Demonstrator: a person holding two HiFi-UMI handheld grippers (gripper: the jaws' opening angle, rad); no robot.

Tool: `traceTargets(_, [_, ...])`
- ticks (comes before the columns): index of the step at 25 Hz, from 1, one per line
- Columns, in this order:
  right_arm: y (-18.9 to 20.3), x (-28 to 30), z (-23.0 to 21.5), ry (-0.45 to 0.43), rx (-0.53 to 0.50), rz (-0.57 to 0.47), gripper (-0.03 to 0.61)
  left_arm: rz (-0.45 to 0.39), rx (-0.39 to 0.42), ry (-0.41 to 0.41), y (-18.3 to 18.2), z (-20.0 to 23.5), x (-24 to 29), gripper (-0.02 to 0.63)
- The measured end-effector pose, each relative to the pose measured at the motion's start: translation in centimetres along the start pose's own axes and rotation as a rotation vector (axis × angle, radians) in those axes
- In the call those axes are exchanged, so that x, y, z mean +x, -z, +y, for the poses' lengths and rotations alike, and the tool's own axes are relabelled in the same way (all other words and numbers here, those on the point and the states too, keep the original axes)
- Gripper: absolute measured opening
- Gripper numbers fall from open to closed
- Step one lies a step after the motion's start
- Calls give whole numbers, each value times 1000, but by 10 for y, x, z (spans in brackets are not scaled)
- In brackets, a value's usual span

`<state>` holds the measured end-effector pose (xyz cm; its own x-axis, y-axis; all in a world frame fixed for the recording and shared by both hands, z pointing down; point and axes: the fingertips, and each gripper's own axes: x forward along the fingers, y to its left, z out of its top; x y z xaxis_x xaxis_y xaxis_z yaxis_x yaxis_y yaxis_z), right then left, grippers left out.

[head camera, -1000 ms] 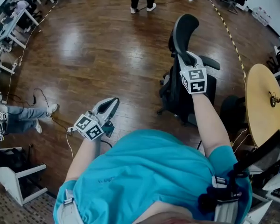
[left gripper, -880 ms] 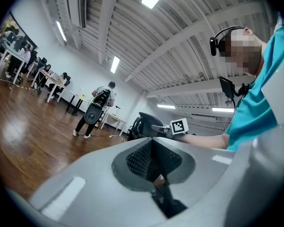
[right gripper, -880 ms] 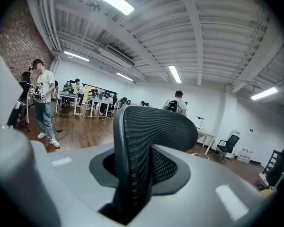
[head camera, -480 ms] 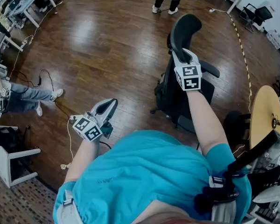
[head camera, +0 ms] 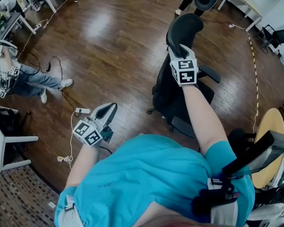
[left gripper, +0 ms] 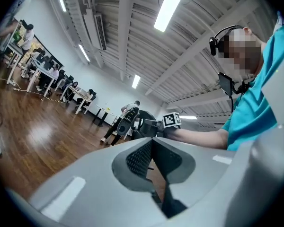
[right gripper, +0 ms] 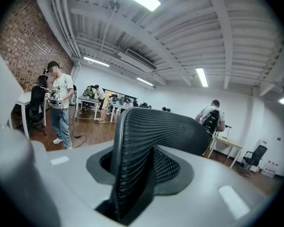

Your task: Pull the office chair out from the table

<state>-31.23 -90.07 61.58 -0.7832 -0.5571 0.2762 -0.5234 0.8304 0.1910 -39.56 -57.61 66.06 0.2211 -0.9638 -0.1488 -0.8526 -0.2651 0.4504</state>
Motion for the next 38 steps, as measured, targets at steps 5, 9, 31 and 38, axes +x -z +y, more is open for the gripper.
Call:
traceTargets(5, [-13, 38, 41, -52, -4, 0, 163, -45, 11, -73, -7, 17, -38, 0])
traceTargets(9, [-33, 74, 65, -99, 3, 19, 179, -68, 17, -108, -18, 22, -51, 0])
traceTargets(31, [38, 18, 158, -393, -17, -53, 288, -43, 30, -53, 27, 17, -85, 0])
traceTargets(38, [108, -58, 152, -352, 46, -58, 273, 39, 6, 137, 32, 23, -56, 0])
